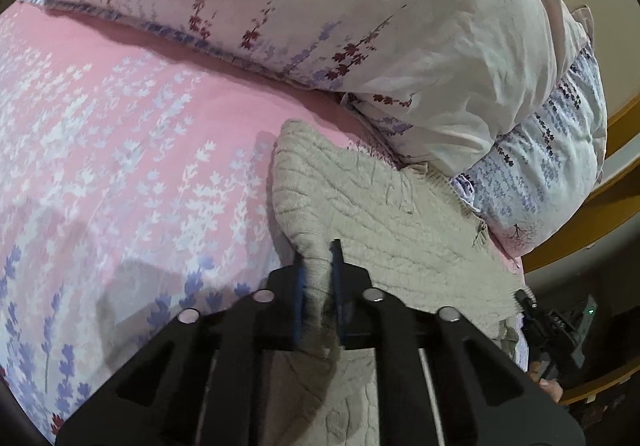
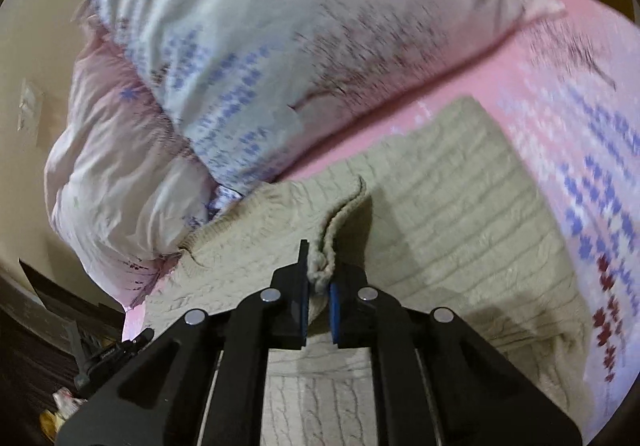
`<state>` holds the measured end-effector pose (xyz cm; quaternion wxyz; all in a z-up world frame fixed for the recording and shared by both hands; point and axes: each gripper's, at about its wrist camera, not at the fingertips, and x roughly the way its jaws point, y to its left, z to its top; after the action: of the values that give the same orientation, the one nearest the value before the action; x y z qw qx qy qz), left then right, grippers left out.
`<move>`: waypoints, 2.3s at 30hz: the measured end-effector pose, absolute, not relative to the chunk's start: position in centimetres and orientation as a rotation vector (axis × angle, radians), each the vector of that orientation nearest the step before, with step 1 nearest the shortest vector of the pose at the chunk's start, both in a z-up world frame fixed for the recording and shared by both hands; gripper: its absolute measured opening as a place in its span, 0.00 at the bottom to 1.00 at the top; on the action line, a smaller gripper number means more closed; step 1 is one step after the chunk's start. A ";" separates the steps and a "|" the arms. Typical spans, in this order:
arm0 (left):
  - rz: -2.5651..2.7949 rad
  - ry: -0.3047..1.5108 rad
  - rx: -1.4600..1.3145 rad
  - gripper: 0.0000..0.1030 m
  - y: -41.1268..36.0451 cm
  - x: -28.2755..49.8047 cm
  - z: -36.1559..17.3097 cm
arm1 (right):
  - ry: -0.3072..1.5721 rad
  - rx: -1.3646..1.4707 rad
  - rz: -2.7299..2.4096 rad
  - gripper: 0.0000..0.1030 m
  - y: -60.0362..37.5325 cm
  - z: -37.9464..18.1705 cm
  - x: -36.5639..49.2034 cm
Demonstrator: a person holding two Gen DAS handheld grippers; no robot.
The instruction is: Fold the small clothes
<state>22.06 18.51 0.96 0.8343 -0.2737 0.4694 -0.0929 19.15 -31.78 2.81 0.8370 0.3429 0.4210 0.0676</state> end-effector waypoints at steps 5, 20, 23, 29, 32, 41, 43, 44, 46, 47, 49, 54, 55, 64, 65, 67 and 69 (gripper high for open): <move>-0.224 0.936 -0.578 0.08 19.5 21.7 2.1 | 0.767 0.676 0.142 0.07 -31.9 5.4 17.2; -0.195 0.987 -0.572 0.09 19.6 22.0 0.4 | 0.948 0.700 0.076 0.30 -33.0 1.0 17.5; -0.192 0.990 -0.580 0.09 19.6 22.1 0.2 | 0.969 0.662 0.082 0.13 -32.6 0.7 18.1; -0.187 0.983 -0.526 0.10 19.1 22.2 0.1 | 0.937 0.603 0.055 0.05 -32.8 1.4 17.7; -0.189 0.979 -0.520 0.09 19.1 22.3 0.0 | 0.974 0.578 0.031 0.05 -32.9 0.8 17.8; -0.213 0.956 -0.477 0.11 19.2 20.0 1.7 | 0.849 0.427 0.099 0.35 -30.6 5.1 15.2; -0.208 0.963 -0.444 0.11 19.0 19.6 1.7 | 0.878 0.400 0.162 0.35 -29.5 4.8 15.4; -0.198 0.970 -0.422 0.11 18.9 19.5 1.6 | 0.895 0.391 0.175 0.33 -29.2 4.5 15.5; -0.186 0.985 -0.414 0.11 18.9 19.4 1.2 | 0.972 0.368 0.191 0.33 -28.4 3.3 16.1; -0.175 0.996 -0.415 0.11 19.0 19.4 0.9 | 1.002 0.357 0.186 0.33 -28.2 2.5 16.3; -0.166 0.990 -0.428 0.14 19.2 19.4 0.5 | 0.992 0.352 0.193 0.33 -28.2 2.5 16.3; -0.159 0.998 -0.465 0.15 19.3 18.8 0.7 | 0.994 0.425 0.228 0.36 -29.5 3.1 15.5; -0.167 1.002 -0.476 0.15 19.4 18.3 0.9 | 0.983 0.454 0.253 0.47 -30.0 3.5 14.8; -0.286 1.039 -0.548 0.20 20.4 7.4 2.6 | 1.004 0.559 0.325 0.62 -37.1 4.8 5.2; -0.294 1.042 -0.544 0.20 20.4 6.2 2.7 | 1.020 0.564 0.308 0.61 -38.2 4.8 3.6; -0.308 1.049 -0.540 0.20 20.2 4.0 2.8 | 1.039 0.560 0.263 0.61 -39.4 4.5 1.2; -0.315 1.065 -0.552 0.20 19.9 2.2 2.6 | 1.058 0.571 0.219 0.61 -40.5 4.0 -0.9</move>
<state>2.25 19.85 2.62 0.8137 -0.2588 0.4992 -0.1475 -0.86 -40.50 3.99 0.8192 0.2680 0.4965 0.1029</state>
